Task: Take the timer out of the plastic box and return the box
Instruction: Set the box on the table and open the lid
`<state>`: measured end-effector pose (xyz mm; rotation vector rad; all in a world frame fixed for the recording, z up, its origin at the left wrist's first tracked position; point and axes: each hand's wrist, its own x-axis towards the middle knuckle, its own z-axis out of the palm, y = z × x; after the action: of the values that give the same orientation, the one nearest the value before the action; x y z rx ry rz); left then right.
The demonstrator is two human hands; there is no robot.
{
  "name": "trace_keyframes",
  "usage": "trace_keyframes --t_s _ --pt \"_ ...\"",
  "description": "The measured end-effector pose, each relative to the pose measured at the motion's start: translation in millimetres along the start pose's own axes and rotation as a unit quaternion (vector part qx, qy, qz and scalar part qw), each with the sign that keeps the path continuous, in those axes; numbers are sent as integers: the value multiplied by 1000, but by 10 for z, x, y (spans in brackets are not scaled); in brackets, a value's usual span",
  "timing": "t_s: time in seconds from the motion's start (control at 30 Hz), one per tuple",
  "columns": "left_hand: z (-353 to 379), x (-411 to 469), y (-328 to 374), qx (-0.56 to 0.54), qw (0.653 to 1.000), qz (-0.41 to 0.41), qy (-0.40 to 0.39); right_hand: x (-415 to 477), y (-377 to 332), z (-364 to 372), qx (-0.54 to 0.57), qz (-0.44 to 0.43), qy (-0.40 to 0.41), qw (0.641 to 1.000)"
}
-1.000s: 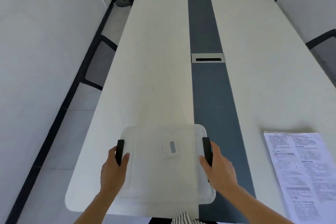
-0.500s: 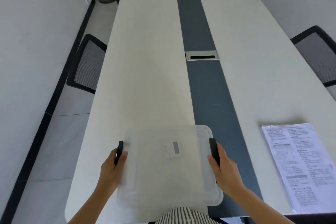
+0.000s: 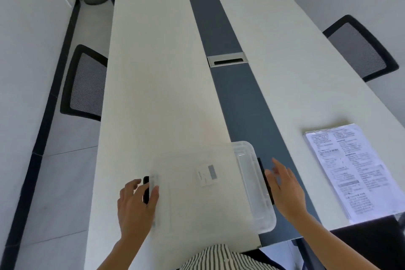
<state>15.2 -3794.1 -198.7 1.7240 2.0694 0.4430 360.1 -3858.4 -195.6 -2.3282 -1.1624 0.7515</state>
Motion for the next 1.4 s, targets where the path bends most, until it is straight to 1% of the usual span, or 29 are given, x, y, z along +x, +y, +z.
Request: trace_keyframes --t_s 0.03,0.07,0.1,0.17,0.23,0.37,0.43,0.5,0.57,0.63,0.7,0.77,0.83,0.87,0.93,1.0,1.13,1.17,1.2,1.27,1.3,1.33,1.4 --pt "-10 8 3 13 1000 -2 -4 -50 -13 -7 -44 -21 37 998" --pt "-22 13 -4 21 1000 -5 -6 -100 -35 -3 -77 -42 48 995" --pt "-38 11 -16 24 1000 -9 -5 -157 -60 20 -106 -58 34 992" --pt "-98 -13 -37 15 1000 -26 2 -282 -108 102 -161 -59 -23 985" --pt "-204 -36 -48 -9 999 -46 15 -376 -171 157 -161 -37 -58 985" --pt "-540 -9 50 -106 990 -88 31 -486 -393 105 -81 -10 -43 996" --pt "-704 82 147 -154 984 -80 32 -499 -535 42 16 6 -29 999" --pt "-801 249 237 -190 979 -69 29 -451 -763 -48 156 48 -49 985" --pt "-822 487 299 -237 969 -71 12 -308 -994 -131 258 86 -86 959" --pt "-786 732 325 -311 945 -103 -18 -87 -1196 -166 315 106 -91 939" --pt "-714 924 295 -358 923 -140 -22 203 -1376 -160 333 109 -83 933" --pt "-618 972 203 -344 926 -156 -15 542 -1522 -96 338 110 -82 931" --pt "-480 862 40 -245 957 -154 -32 901 -1636 15 344 125 -83 927" --pt "-409 756 -31 -191 968 -153 -50 1084 -1677 92 342 134 -85 926" --pt "-275 523 -146 -122 976 -155 -91 1410 -1723 271 323 148 -94 930" --pt "-187 353 -185 -121 974 -157 -108 1679 -1727 486 311 158 -104 931" --pt "-153 275 -160 -144 975 -149 -79 1995 -1578 917 261 178 -111 942" --pt "-149 286 -170 -142 976 -149 -72 2036 -1535 1016 230 179 -111 950" --pt "-148 298 -170 -139 976 -153 -67 2063 -1501 1091 174 171 -111 963" --pt "-143 301 -163 -132 976 -157 -67 2064 -1464 1153 23 127 -113 985" --pt "-138 297 -168 -131 977 -158 -65 2047 -1452 1166 -32 101 -112 988" --pt "-139 292 -169 -130 977 -159 -62 2036 -1437 1170 -67 81 -114 988" --pt "-136 286 -170 -133 977 -160 -55 2014 -1412 1138 -91 62 -128 986"
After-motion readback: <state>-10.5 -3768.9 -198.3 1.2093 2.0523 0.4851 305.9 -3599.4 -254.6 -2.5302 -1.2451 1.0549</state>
